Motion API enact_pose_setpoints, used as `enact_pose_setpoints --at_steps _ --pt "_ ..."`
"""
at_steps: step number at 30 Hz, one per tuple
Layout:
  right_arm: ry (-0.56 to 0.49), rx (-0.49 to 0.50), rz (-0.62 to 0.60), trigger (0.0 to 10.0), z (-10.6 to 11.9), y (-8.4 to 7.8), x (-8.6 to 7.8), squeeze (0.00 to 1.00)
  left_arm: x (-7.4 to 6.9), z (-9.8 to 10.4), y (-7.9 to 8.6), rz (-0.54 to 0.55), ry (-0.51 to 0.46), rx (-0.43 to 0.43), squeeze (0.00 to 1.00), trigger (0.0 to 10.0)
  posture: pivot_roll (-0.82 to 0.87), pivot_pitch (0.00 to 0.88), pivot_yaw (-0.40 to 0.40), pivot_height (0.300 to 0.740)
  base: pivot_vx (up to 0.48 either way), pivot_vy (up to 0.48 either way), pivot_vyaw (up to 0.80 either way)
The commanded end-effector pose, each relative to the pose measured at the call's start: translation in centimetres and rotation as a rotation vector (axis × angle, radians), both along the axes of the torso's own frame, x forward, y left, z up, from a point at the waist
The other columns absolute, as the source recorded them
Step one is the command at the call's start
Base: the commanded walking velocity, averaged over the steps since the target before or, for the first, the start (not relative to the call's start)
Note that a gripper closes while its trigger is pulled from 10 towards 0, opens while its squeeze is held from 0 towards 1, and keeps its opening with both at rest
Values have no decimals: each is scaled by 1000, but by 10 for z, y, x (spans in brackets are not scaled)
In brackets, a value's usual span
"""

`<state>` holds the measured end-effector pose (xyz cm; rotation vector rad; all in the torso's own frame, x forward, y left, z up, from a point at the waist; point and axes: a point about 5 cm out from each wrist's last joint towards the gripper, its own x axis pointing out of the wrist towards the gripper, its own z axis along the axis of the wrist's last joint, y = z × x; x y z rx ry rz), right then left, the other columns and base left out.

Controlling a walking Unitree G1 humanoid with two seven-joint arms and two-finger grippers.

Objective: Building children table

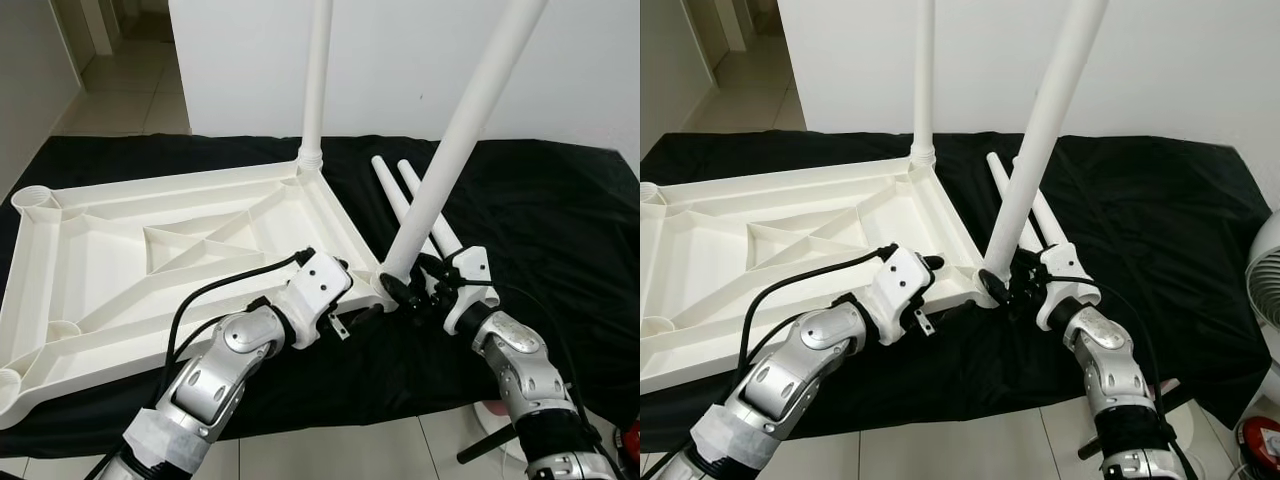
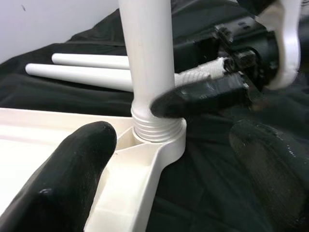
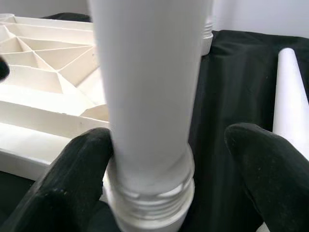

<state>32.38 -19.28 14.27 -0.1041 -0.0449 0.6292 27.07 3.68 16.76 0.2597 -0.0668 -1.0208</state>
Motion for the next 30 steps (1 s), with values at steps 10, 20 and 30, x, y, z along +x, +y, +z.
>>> enact_pose_setpoints --at_steps 10,20,30 --pt "6 -36 79 9294 2 8 16 0 -2 -8 -3 -4 70 32 0 10000 42 32 -38 740 0 0 0" --pt "42 -44 153 1137 -5 22 23 0 -3 -6 -4 2 70 33 0 10000 54 40 -45 740 0 0 0" --pt "75 -31 141 10000 -17 21 21 0 -4 -4 -6 7 77 24 0 10000 51 47 -50 740 0 0 0"
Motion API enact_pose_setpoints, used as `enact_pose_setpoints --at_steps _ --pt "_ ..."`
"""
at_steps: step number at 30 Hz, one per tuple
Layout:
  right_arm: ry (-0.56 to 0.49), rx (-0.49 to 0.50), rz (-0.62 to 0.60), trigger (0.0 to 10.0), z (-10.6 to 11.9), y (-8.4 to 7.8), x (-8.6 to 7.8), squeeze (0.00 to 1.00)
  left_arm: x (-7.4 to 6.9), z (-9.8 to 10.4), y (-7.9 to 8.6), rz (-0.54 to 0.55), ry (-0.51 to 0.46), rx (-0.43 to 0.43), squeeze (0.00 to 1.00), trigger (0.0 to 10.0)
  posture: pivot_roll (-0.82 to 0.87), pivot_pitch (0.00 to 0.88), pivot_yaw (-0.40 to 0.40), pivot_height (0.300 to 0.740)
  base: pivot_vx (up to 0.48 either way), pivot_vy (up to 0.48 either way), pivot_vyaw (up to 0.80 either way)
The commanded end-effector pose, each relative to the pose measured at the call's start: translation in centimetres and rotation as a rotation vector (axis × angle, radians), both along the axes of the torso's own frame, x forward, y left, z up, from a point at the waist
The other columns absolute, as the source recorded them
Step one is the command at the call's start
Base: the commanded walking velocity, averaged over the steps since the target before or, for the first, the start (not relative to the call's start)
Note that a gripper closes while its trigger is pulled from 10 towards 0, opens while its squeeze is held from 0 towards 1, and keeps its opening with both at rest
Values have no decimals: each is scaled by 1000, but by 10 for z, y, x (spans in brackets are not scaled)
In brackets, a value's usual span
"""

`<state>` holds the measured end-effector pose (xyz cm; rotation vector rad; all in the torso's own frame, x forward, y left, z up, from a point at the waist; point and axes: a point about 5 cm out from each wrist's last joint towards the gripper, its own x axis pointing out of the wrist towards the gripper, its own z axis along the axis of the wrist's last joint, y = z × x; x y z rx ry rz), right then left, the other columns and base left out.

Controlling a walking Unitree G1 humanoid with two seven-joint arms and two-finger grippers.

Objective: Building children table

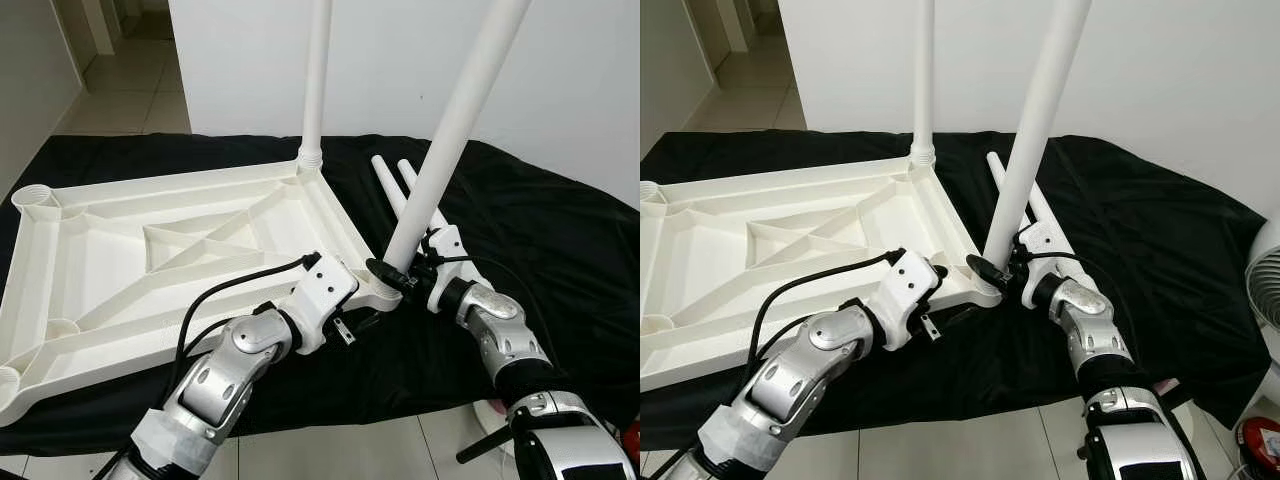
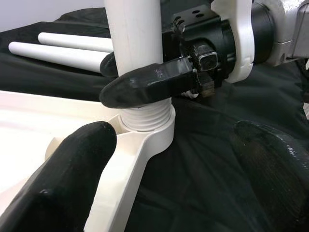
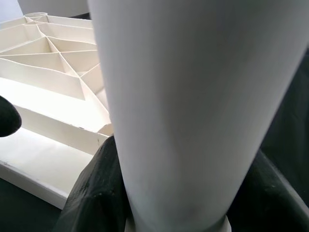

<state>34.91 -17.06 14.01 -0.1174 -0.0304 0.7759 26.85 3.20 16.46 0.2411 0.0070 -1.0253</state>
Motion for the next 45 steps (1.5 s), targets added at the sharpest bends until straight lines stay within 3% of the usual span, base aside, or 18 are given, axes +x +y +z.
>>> enact_pose_setpoints --at_steps 1,5,11,22,25,27,29,34,38,39,45 --pt "58 -13 -5 10000 -14 -1 -4 0 -2 -1 -1 2 7 5 0 10000 51 47 -50 740 0 0 0" --pt "88 50 -69 10000 -18 0 -5 0 -3 -1 -2 -1 9 3 0 10000 49 47 -52 740 0 0 0" --pt "78 64 -166 10000 -19 5 -5 0 -3 -2 -3 -4 17 1 0 10000 44 44 -54 740 0 0 0" --pt "33 137 -378 10000 -16 45 -18 0 -2 -3 -2 -4 16 2 0 10000 39 33 -63 740 0 0 0" --pt "41 166 -583 10000 -16 53 -22 0 2 -3 2 15 10 6 0 10000 36 29 -64 740 0 0 0" --pt "41 166 -583 10000 -16 53 -22 0 2 -3 2 15 10 6 0 10000 36 29 -64 740 0 0 0" --pt "47 193 -692 10000 -14 63 -27 0 5 -2 5 28 3 7 0 10000 36 29 -64 740 0 0 0" --pt "65 213 -673 10000 -12 73 -32 0 6 -1 7 36 -1 4 0 10000 41 30 -65 740 0 0 0" --pt "48 202 -660 10000 -9 72 -33 0 6 -1 7 37 1 2 0 10000 38 34 -63 740 0 0 0" --pt "44 219 -668 10000 -6 66 -32 980 6 -1 7 40 1 1 0 10000 36 35 -62 740 0 0 0" --pt "-20 216 -649 10000 6 50 -29 1000 9 2 9 50 -4 -5 0 10000 32 42 -57 740 0 0 0"
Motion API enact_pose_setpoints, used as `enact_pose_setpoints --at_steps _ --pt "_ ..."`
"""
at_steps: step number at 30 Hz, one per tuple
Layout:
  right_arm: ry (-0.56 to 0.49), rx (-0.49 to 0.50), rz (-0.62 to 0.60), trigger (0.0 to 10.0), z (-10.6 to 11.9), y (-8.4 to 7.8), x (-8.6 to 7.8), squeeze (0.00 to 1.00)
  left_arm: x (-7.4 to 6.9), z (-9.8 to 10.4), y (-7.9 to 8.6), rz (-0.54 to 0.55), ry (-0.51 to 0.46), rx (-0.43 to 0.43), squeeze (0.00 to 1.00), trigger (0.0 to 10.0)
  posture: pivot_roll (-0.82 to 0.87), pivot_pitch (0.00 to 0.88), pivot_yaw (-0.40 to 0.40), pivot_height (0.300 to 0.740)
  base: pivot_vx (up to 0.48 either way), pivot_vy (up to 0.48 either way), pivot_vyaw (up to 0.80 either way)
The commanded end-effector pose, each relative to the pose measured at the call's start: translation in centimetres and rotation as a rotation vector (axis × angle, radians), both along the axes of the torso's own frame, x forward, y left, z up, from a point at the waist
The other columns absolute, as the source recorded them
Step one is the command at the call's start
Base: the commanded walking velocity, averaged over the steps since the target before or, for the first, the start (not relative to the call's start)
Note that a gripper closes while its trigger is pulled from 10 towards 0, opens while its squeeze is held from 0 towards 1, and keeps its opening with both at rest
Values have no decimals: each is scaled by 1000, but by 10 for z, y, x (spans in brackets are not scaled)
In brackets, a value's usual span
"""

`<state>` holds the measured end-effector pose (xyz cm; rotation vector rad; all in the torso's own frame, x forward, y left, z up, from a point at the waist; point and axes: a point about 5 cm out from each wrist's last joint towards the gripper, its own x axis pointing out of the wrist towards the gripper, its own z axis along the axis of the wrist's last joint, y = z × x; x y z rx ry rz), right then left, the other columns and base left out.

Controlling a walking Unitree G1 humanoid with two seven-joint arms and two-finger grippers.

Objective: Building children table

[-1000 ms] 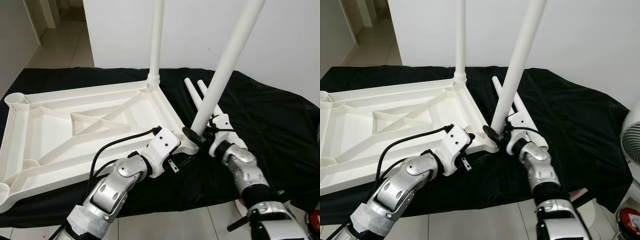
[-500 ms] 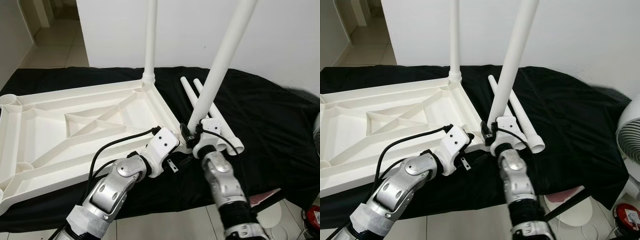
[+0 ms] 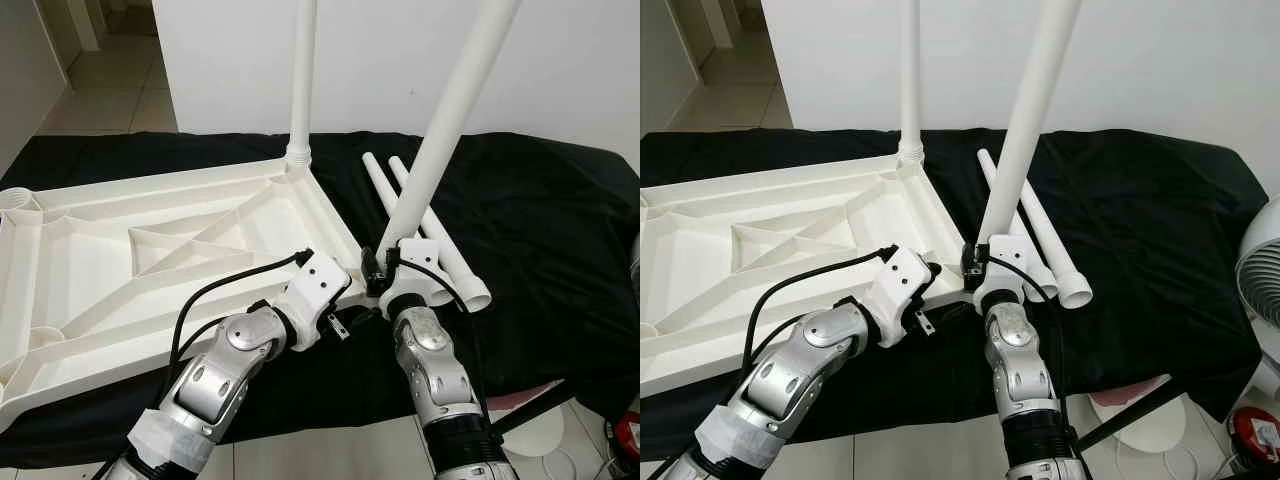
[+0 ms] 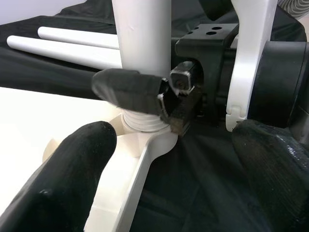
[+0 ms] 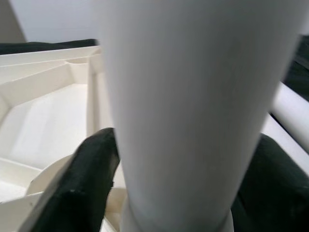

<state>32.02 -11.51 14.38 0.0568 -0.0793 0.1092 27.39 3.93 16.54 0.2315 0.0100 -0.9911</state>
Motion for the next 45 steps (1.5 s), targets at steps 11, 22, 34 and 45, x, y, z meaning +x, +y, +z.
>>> enact_pose_setpoints --at_steps 11,22,34,45 --pt "-11 -70 250 10000 6 -23 -4 0 6 4 3 12 -14 1 0 10000 29 49 -47 740 0 0 0" --pt "-23 -141 374 10000 3 -29 -5 0 6 5 3 11 -14 1 0 10000 33 49 -47 740 0 0 0" --pt "76 -256 595 2039 -19 -35 12 0 3 6 1 2 -13 -1 0 10000 54 47 -50 740 0 0 0" --pt "85 -238 631 0 -27 -38 8 0 3 6 2 1 -11 0 0 10000 54 51 -48 740 0 0 0"
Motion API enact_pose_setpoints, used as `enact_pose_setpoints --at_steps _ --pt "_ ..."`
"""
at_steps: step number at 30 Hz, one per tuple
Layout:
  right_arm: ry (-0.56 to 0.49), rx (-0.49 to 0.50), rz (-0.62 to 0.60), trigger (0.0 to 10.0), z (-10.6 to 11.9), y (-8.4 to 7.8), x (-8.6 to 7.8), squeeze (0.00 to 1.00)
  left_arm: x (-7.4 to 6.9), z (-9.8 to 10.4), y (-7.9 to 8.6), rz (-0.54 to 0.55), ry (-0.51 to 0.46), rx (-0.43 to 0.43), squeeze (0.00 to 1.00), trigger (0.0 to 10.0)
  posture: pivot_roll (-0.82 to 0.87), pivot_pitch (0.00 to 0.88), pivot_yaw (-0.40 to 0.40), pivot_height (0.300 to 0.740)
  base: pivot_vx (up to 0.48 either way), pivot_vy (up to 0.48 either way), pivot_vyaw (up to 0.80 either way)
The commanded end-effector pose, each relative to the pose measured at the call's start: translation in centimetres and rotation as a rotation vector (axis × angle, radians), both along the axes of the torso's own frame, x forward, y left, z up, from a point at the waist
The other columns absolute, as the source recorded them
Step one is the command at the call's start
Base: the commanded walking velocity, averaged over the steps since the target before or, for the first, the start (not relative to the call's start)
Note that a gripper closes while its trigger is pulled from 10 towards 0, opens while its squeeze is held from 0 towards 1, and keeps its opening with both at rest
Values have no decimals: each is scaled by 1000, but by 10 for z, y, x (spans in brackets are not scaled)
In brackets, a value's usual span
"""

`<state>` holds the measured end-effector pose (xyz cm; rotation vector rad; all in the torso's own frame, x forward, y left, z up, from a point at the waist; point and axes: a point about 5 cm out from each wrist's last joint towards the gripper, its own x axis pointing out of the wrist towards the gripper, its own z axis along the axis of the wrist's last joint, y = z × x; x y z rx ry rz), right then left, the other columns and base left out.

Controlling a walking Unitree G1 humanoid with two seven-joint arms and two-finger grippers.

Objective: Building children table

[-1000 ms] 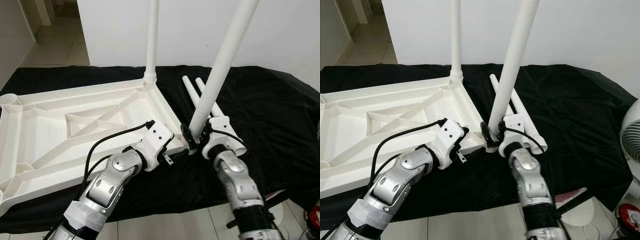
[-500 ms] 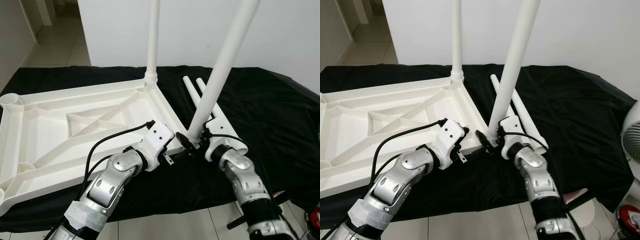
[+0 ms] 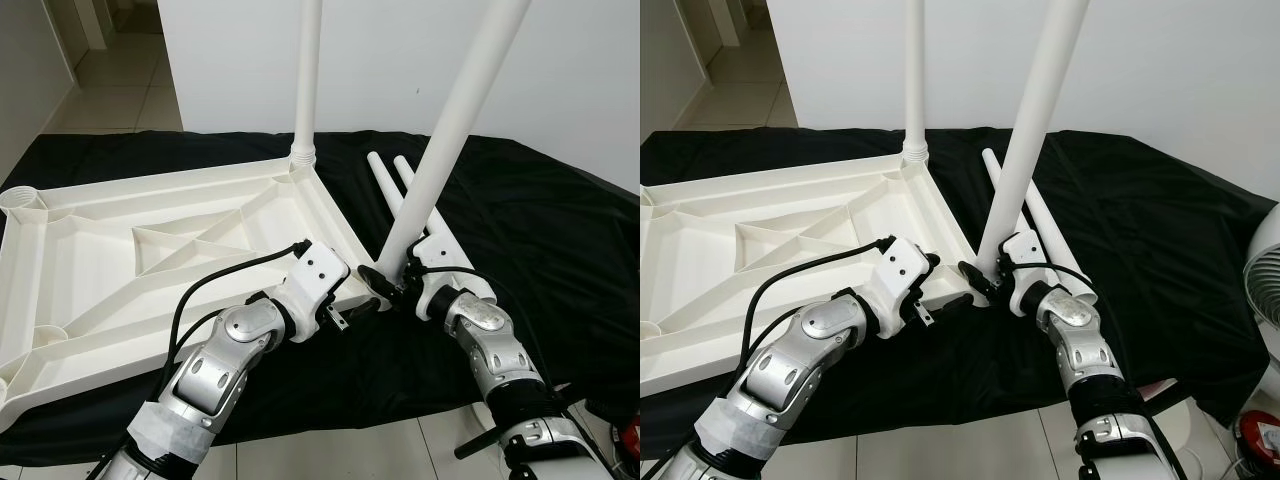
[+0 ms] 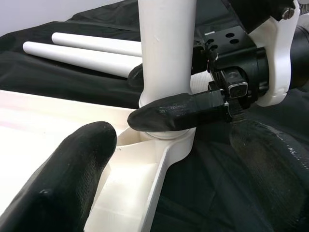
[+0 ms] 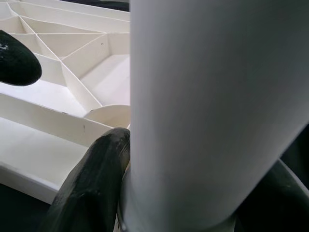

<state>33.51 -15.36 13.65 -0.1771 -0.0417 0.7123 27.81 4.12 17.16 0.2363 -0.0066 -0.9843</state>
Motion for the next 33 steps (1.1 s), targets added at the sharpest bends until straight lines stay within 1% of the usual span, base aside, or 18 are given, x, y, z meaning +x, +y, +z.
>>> enact_pose_setpoints --at_steps 1,2,3,5,7,9,10,12,14,17,18,19,21,24,26,27,29,33 --pt "87 -3 29 0 -21 1 -7 0 -1 0 0 -4 6 4 0 10000 54 51 -48 740 0 0 0" --pt "91 7 28 0 -22 1 -7 0 -1 0 0 -5 6 3 0 10000 53 52 -50 740 0 0 0" --pt "88 19 13 10000 -22 1 -8 0 -1 0 0 -6 5 3 0 10000 53 52 -50 740 0 0 0" --pt "86 27 2 10000 -22 2 -8 0 -1 1 0 -7 5 3 0 10000 53 52 -50 740 0 0 0" --pt "87 76 -43 10000 -20 4 -8 0 -2 1 0 -6 6 2 0 10000 53 54 -56 740 0 0 0" --pt "90 94 -63 10000 -19 6 -8 0 -2 0 0 -5 7 2 0 10000 52 54 -58 740 0 0 0" --pt "90 94 -63 10000 -19 6 -8 0 -2 0 0 -5 7 2 0 10000 52 54 -58 740 0 0 0" --pt "87 111 -134 10000 -19 10 -8 0 -2 0 0 -3 11 0 0 10000 52 53 -61 740 0 0 0" --pt "87 111 -134 10000 -19 10 -8 0 -2 0 0 -3 11 0 0 10000 52 53 -61 740 0 0 0" --pt "91 123 -256 10000 -20 26 -14 0 -4 -1 -2 -6 14 -2 0 10000 50 50 -67 740 0 0 0" --pt "95 140 -295 10000 -19 30 -14 0 -4 -2 -2 -7 15 -2 0 10000 50 50 -67 740 0 0 0" --pt "95 140 -295 10000 -19 30 -14 0 -4 -2 -2 -7 15 -2 0 10000 50 50 -67 740 0 0 0" --pt "105 179 -377 10000 -17 33 -14 0 -4 -2 -2 -8 15 -1 0 10000 49 47 -66 740 0 0 0" --pt "110 192 -406 10000 -16 33 -13 0 -4 -2 -2 -8 15 -2 0 10000 49 47 -66 740 0 0 0" --pt "105 200 -536 10000 -14 35 -14 0 -4 -2 -3 -11 16 -1 0 10000 48 41 -70 740 0 0 0" --pt "105 200 -536 10000 -14 35 -14 0 -4 -2 -3 -11 16 -1 0 10000 48 41 -70 740 0 0 0" --pt "101 217 -623 10000 -13 39 -16 0 -4 -3 -4 -14 16 0 0 10000 50 35 -69 740 0 0 0" --pt "102 245 -632 10000 -9 49 -21 0 -4 -2 -4 -16 15 -2 0 10000 51 31 -72 740 0 0 0"
